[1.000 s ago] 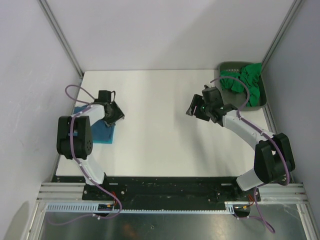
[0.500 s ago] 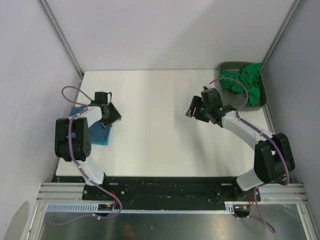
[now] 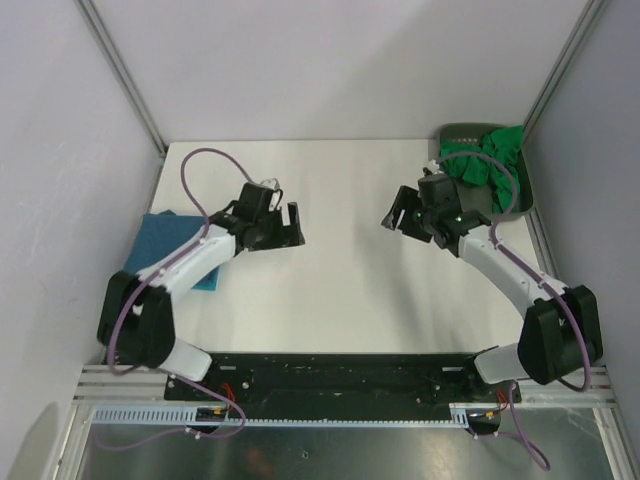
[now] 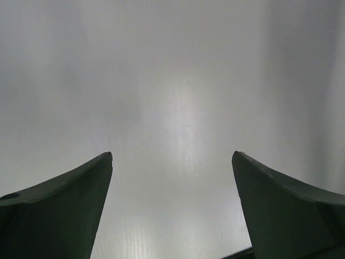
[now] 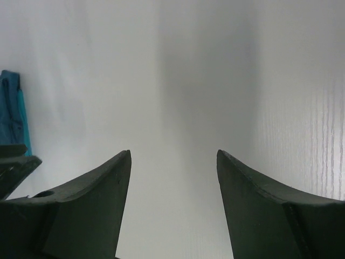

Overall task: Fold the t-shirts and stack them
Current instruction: Put the neatly folded tshirt into the corner of the board with the left arm

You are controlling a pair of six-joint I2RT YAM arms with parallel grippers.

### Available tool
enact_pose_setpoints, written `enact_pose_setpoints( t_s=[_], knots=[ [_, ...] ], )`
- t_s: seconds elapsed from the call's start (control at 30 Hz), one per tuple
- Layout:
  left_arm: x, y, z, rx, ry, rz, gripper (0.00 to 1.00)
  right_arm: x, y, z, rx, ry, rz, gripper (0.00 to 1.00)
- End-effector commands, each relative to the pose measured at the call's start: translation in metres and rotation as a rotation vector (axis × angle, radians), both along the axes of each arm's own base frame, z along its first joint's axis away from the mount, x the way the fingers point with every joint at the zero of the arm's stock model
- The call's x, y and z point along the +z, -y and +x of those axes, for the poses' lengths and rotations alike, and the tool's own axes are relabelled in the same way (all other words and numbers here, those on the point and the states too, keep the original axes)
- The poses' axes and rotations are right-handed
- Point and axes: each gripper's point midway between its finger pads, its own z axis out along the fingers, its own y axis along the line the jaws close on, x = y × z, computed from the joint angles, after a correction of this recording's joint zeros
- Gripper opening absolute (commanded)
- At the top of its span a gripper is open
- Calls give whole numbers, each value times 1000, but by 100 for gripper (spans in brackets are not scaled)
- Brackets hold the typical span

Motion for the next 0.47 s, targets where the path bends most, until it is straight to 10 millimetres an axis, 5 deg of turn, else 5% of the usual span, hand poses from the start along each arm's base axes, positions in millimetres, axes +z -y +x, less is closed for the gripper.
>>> enact_pose_setpoints(
  t_s=[0.0,0.2,0.43],
  knots=[
    [69,32,-9,-146,189,-59,98,26,3,-16,4,47,17,70],
    [121,40,-31,-190,360,-90,99,39,9,-39,-13,76,43,80],
    [124,36,-38,-196,381,-92,99,46,22,-44,-64,116,35,86]
  ],
)
